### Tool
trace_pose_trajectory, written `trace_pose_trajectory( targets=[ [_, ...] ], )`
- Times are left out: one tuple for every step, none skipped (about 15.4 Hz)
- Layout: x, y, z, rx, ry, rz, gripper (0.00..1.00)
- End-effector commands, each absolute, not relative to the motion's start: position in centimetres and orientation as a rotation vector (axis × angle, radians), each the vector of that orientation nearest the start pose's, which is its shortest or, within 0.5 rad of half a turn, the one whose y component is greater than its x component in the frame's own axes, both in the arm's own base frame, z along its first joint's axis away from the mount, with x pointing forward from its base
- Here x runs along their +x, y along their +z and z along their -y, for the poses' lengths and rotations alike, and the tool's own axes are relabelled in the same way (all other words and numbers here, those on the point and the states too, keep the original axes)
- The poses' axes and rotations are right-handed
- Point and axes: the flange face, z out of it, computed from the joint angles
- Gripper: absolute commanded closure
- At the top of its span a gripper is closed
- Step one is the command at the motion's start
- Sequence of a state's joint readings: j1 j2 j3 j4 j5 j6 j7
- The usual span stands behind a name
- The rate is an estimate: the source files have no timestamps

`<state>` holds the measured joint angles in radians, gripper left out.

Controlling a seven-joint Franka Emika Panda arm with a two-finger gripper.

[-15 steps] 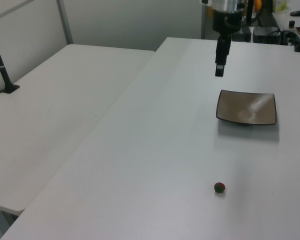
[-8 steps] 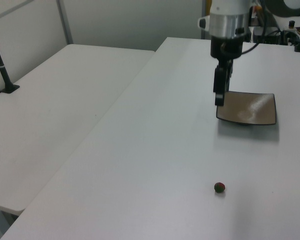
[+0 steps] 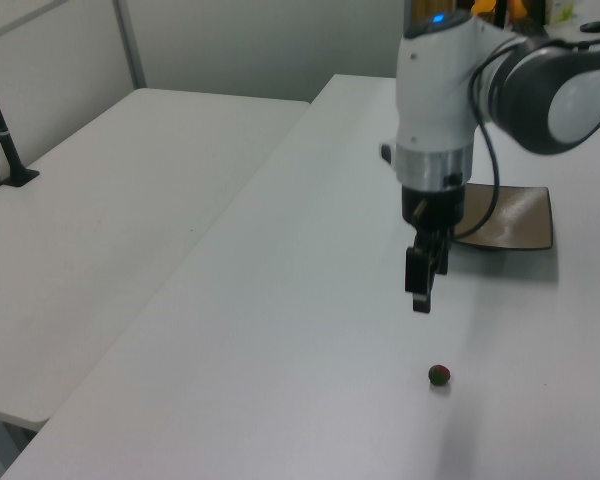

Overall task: Strawberries on a ceramic plate
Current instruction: 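Move the open gripper over the red strawberry and lower it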

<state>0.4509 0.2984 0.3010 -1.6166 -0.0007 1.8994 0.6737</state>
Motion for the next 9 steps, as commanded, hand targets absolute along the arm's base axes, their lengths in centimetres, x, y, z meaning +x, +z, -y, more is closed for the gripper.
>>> trace_pose_trajectory(
  targets=[
    [48.2,42.1,-43.3,-3.088,0.087,0.093,0.00],
    [47.9,40.6,-43.3,-3.090,0.078,0.100,0.00],
    [47.7,39.8,-43.2,-3.100,0.082,0.110,0.00],
    [47.9,38.1,-43.3,-3.115,0.106,0.117,0.00],
    [48.0,37.3,-43.3,-3.118,0.121,0.117,0.00],
    [48.0,36.1,-43.3,-3.127,0.150,0.122,0.00],
    [48.0,35.5,-43.3,-3.135,0.157,0.128,0.00],
    [48.0,34.9,-43.2,-3.148,0.157,0.140,0.00],
    [47.8,34.2,-43.0,-3.163,0.163,0.152,0.00]
  ],
)
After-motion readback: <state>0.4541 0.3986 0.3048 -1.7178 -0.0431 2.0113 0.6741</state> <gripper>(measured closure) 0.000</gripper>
